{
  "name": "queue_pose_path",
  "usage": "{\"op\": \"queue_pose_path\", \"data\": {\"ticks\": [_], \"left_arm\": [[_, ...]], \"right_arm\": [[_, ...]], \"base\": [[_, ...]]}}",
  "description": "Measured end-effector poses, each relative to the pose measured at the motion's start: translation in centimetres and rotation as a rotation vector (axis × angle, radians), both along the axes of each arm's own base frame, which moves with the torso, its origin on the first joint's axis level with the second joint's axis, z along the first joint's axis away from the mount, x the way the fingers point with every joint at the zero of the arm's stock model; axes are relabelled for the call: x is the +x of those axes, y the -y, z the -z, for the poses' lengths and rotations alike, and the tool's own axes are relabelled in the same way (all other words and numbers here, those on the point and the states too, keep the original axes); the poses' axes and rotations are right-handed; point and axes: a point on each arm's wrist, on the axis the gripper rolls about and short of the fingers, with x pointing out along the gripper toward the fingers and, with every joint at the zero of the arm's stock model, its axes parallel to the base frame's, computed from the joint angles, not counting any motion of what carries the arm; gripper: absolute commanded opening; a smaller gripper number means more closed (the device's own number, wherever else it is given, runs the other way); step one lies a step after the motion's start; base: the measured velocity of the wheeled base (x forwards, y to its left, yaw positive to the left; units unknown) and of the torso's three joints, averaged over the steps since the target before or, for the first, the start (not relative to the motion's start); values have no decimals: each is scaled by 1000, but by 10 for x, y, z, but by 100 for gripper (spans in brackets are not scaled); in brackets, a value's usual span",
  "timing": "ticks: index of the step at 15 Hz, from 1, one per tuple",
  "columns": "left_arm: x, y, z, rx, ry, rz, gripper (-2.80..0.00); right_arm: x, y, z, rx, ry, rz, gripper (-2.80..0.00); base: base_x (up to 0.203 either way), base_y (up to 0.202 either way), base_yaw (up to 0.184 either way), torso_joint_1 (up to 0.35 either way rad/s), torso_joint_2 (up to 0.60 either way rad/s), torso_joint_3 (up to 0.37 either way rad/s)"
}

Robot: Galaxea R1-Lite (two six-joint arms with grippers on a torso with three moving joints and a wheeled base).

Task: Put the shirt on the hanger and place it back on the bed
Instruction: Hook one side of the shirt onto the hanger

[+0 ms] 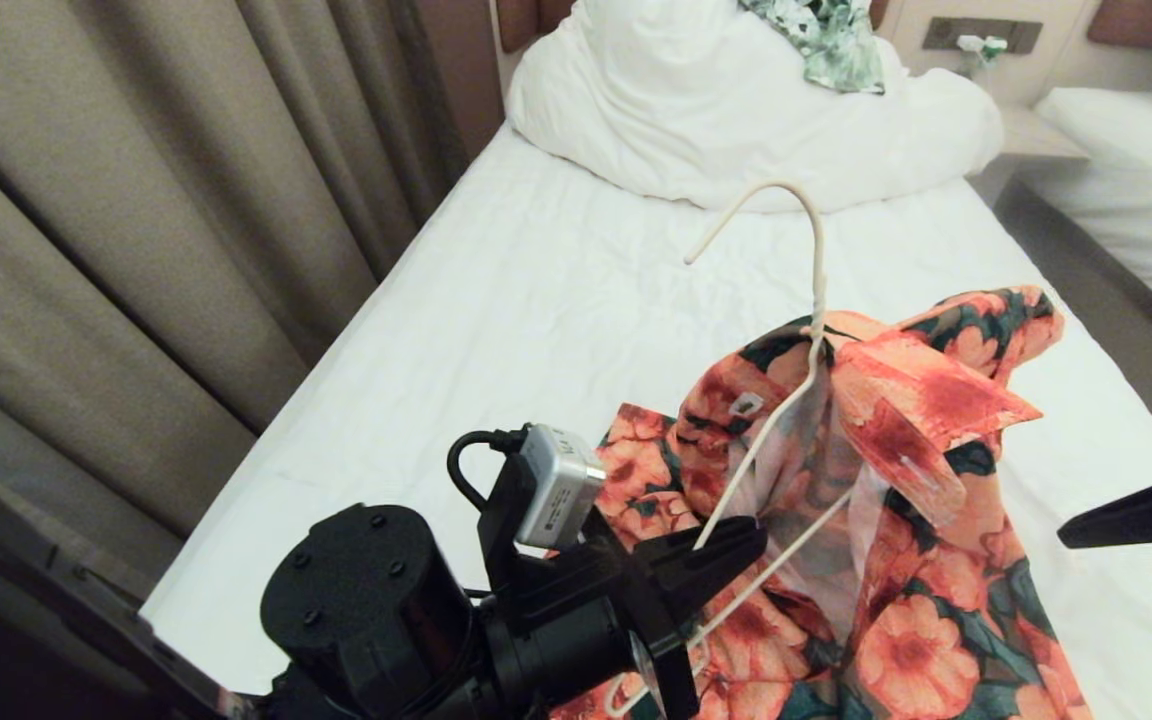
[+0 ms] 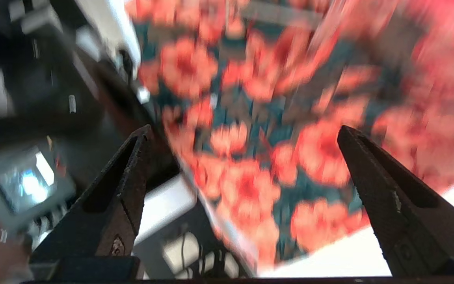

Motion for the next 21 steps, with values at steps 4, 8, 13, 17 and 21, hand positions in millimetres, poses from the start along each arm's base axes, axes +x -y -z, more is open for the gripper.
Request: {"op": "queue_pose_path", "data": {"ticks": [4, 8, 13, 17, 21], "left_arm": [[1, 0, 0, -1, 1, -4, -280], [1, -1, -2, -12, -10, -5, -280], [-7, -1, -6, -22, -6, 18, -280], [-14, 0, -7, -32, -22, 46, -280], [-20, 1, -8, -31, -25, 67, -280]], "right_arm": [[-10, 15, -3, -3, -7, 19, -280], [-11, 20, -10, 47, -6, 71, -280], [-4, 26, -41, 109, 73, 145, -280], [-2, 30, -62, 27, 106, 165, -280], [26, 22, -58, -124, 135, 169, -280]], "base": [[0, 0, 0, 0, 0, 0], [0, 0, 0, 0, 0, 0], [0, 0, 0, 0, 0, 0], [0, 0, 0, 0, 0, 0], [0, 0, 0, 0, 0, 0]]}}
